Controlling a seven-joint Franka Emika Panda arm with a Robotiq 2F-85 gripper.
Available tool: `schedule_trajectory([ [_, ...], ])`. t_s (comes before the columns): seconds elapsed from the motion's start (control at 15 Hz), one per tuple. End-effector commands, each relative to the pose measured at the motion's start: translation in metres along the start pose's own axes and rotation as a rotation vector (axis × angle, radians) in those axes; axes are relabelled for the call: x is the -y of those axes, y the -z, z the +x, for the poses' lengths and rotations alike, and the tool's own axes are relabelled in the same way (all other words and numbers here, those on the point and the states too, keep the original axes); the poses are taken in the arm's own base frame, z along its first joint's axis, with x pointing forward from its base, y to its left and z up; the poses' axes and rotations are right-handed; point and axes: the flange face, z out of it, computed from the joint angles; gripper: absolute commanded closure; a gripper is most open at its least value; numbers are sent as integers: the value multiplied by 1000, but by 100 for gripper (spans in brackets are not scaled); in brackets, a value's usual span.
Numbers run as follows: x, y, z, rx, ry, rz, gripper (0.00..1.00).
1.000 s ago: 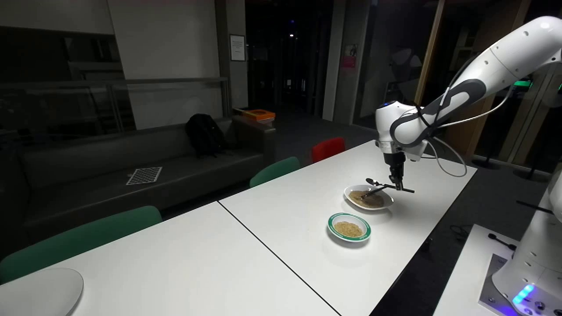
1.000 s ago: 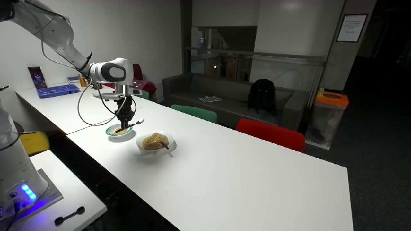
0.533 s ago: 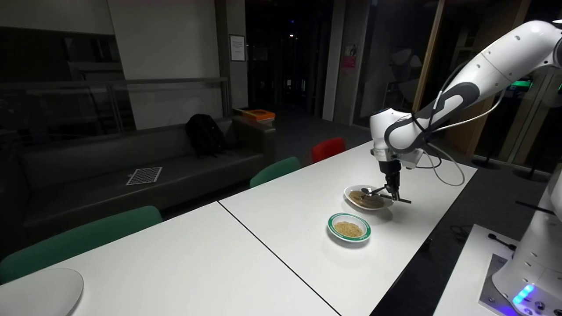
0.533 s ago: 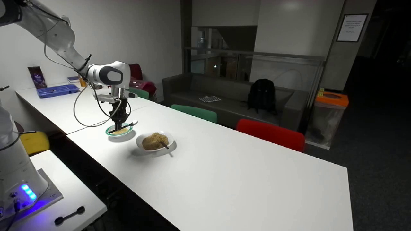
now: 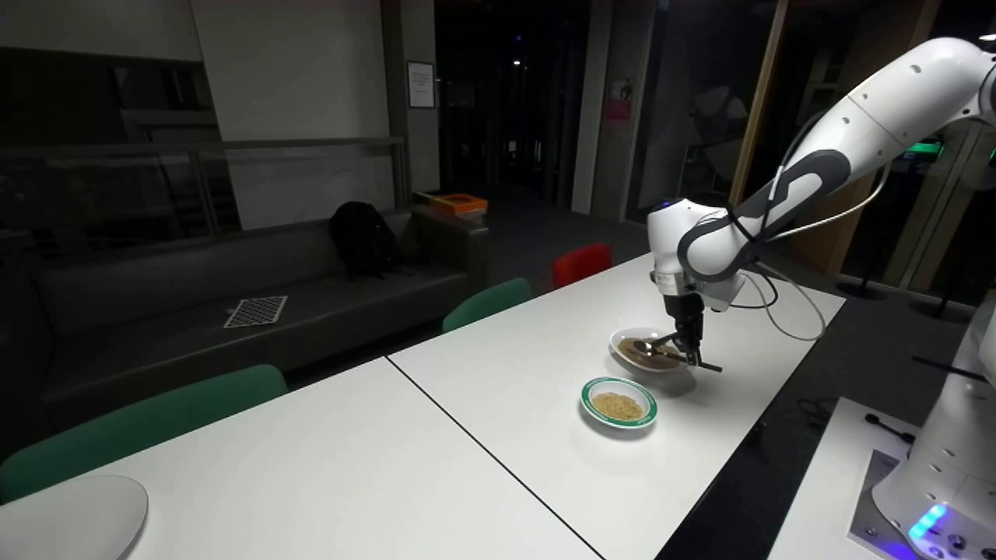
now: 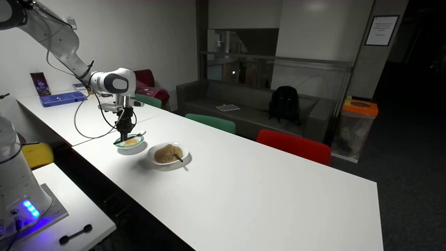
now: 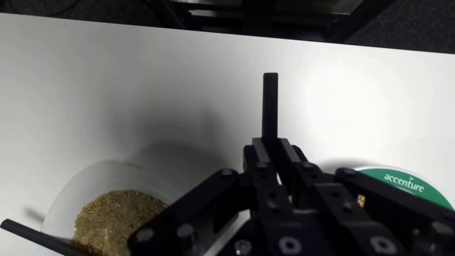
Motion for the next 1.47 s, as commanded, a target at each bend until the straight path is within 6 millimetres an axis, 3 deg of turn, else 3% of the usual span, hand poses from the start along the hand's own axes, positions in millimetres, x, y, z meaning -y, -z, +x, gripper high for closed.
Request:
schedule_trajectory([
  [0.0,3,-14,5,-47,-34,4,97],
  [0.6,7,-47,29,-104,-23,-2,97],
  [1.4,2,-59,46,-161,-38,9,97],
])
